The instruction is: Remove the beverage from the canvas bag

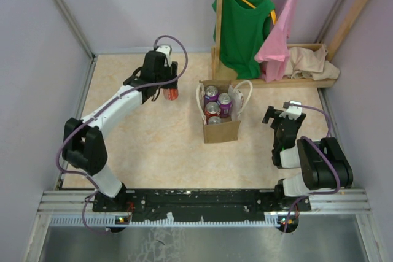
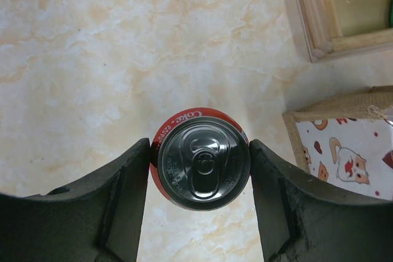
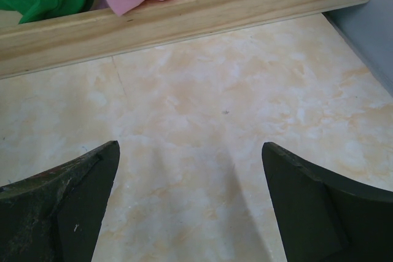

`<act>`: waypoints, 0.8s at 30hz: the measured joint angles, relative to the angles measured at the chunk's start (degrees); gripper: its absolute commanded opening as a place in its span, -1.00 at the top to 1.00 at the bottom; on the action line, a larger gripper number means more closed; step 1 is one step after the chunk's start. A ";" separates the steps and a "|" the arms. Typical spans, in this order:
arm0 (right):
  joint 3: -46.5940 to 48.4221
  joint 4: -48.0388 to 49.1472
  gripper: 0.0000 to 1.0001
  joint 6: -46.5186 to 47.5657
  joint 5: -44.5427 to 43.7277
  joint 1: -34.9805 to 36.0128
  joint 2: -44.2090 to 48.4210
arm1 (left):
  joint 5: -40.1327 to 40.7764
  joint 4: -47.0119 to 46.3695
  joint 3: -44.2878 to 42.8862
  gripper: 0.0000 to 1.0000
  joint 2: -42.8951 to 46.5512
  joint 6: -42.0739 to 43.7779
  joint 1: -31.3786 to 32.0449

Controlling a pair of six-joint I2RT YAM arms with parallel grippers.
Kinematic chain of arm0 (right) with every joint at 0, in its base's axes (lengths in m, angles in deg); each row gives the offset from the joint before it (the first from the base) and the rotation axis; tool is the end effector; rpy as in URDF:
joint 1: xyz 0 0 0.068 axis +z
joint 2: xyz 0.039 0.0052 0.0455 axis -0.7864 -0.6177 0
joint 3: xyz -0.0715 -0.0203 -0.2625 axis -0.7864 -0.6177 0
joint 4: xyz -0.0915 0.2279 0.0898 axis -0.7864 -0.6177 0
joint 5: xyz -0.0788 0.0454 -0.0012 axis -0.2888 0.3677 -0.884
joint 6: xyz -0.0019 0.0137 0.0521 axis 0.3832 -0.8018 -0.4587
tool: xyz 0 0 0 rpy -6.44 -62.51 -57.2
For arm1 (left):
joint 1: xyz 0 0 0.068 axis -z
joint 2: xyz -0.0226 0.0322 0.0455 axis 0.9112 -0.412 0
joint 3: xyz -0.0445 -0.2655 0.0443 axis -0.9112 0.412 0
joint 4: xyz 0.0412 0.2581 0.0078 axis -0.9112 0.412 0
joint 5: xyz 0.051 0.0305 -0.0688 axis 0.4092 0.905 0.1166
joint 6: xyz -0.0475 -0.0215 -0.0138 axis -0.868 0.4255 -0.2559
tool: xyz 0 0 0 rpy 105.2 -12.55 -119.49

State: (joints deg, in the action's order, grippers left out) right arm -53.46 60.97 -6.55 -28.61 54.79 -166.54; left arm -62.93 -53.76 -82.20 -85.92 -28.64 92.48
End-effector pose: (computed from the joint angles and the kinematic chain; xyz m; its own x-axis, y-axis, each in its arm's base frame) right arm 0.2167 0.0005 0.1421 -0.1023 0.0620 -0.9928 0.2559 0.9661 0.0340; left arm 0.3504 -0.1687 0.3079 -0.5269 0.1002 -0.8440 0.2065 0.9784 -0.0128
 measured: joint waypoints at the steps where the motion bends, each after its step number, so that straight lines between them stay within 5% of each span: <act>1: 0.00 0.02 -0.98 0.00 0.00 0.00 0.00 | -0.28 -1.16 0.76 1.00 0.00 -0.50 -0.48; 24: 0.00 0.00 -0.98 0.00 0.00 0.00 0.00 | -12.96 -4.02 7.32 1.00 -2.89 -5.86 -3.72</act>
State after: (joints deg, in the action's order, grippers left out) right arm -53.46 60.97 -6.55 -28.61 54.79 -166.54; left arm -75.89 -57.79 -74.88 -88.80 -34.50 88.76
